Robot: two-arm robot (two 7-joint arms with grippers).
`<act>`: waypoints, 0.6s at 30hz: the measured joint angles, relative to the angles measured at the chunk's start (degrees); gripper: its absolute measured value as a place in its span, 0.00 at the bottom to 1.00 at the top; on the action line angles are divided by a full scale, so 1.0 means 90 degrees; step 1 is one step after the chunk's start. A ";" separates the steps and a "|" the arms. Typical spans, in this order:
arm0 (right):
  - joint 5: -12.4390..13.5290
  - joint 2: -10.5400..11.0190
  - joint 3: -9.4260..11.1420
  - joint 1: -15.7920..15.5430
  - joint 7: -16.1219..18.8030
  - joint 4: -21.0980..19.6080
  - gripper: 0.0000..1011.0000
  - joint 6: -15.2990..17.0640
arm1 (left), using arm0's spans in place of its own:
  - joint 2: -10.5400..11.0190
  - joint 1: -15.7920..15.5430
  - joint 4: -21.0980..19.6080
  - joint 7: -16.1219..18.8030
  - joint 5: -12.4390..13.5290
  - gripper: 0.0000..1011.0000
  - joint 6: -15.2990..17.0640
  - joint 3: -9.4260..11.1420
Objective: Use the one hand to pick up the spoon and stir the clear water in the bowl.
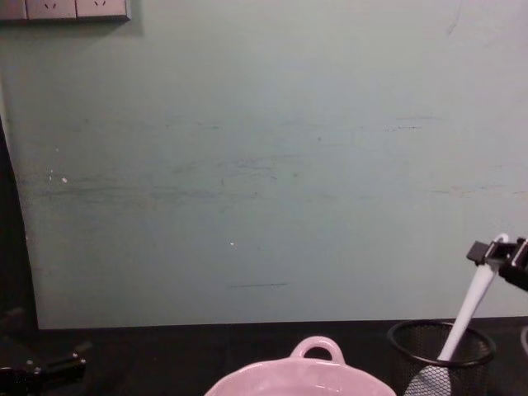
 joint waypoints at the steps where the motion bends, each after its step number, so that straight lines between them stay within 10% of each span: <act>1: -0.0051 0.0045 -0.0020 -0.0019 -0.0023 -0.0108 0.11 -0.0014 | 0.0000 0.0000 0.0000 0.0000 0.0000 1.00 0.0000 0.0000; 18: -0.1683 0.0844 -0.0408 0.0038 -0.0478 -0.1478 0.11 0.0060 | 0.0000 0.0000 0.0000 0.0000 0.0000 1.00 0.0000 0.0000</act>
